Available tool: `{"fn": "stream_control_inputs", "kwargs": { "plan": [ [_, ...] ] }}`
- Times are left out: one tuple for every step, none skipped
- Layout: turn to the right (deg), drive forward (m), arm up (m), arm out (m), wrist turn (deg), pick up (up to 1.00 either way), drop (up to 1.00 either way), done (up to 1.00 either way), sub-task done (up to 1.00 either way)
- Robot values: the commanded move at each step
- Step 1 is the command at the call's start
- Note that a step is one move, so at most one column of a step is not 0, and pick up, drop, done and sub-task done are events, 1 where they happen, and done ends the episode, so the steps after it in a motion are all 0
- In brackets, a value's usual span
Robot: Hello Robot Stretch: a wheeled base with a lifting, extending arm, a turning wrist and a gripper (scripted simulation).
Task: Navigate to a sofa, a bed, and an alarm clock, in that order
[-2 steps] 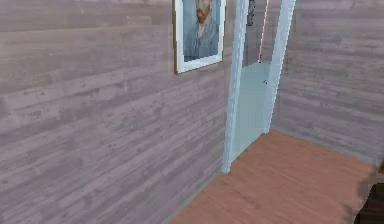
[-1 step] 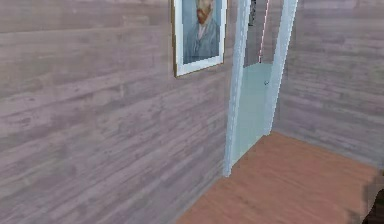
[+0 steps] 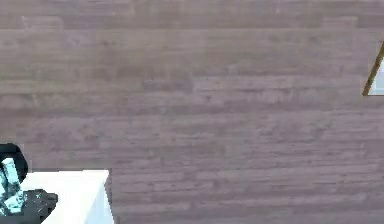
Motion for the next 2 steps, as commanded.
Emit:
{"fn": "stream_control_inputs", "kwargs": {
  "plan": [
    [-45.0, 0.0, 0.0, 0.0, 0.0, 0.0, 0.0, 0.0, 0.0],
    [0.0, 0.0, 0.0, 0.0, 0.0, 0.0, 0.0, 1.0, 0.0]
  ]
}}
